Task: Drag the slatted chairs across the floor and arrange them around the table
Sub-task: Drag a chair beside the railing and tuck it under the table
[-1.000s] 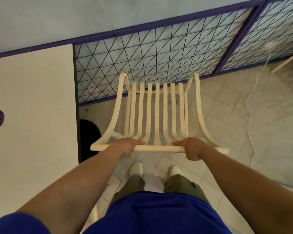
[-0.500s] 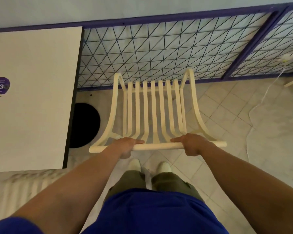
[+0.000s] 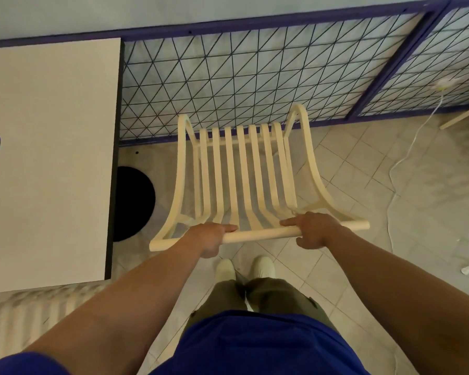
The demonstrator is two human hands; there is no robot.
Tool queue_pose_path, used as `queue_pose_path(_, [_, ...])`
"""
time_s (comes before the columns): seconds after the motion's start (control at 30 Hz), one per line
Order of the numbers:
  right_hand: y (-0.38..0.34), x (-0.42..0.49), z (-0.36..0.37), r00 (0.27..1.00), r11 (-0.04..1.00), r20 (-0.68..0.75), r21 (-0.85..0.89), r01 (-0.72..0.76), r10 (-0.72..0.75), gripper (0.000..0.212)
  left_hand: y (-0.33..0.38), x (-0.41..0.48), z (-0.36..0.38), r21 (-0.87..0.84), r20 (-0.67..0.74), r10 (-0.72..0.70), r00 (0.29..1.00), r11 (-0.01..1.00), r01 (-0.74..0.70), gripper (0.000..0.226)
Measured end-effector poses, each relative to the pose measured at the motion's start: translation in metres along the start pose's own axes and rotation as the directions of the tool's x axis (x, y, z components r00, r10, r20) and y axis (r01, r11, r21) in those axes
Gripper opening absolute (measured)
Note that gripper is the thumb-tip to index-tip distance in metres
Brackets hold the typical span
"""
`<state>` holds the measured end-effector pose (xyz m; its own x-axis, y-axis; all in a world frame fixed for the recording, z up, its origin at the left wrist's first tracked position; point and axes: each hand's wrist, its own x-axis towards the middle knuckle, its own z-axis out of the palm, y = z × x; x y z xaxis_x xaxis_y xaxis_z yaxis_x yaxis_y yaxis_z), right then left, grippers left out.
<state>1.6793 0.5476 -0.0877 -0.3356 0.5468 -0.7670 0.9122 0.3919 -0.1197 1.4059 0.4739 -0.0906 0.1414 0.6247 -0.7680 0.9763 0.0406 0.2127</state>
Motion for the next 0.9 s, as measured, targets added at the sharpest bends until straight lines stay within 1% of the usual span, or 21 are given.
queue_pose_path(0.17, [-0.006, 0.0, 0.001, 0.997, 0.998, -0.033, 0.015, -0.064, 0.065, 0.066, -0.004, 0.003, -0.004, 0.005, 0.028, 0.043, 0.999, 0.999, -0.043, 0.085])
queue_pose_path(0.27, [-0.005, -0.003, 0.001, 0.997, 0.997, -0.007, 0.009, -0.071, 0.071, 0.072, -0.002, 0.001, -0.004, 0.011, 0.046, 0.036, 0.998, 0.999, -0.037, 0.086])
queue_pose_path(0.37, [0.003, -0.003, -0.002, 0.998, 0.998, 0.019, 0.034, -0.056, 0.056, 0.076, -0.004, 0.001, -0.004, -0.012, 0.035, 0.038, 0.999, 0.999, -0.038, 0.086])
queue_pose_path(0.53, [0.012, 0.001, -0.002, 1.0, 1.0, 0.01, 0.03, 0.0, -0.001, 0.08, -0.002, 0.001, -0.004, 0.0, 0.039, 0.001, 0.999, 1.0, -0.001, 0.086])
queue_pose_path(0.7, [0.019, -0.001, -0.004, 0.992, 0.992, -0.004, -0.013, 0.125, -0.125, 0.077, 0.006, -0.002, -0.001, 0.013, 0.016, -0.082, 0.996, 0.997, 0.082, 0.087])
queue_pose_path(0.9, [0.042, 0.001, -0.008, 0.987, 0.987, 0.014, -0.026, 0.16, -0.159, 0.078, 0.026, 0.0, 0.007, -0.031, 0.009, -0.113, 0.994, 0.993, 0.113, 0.089])
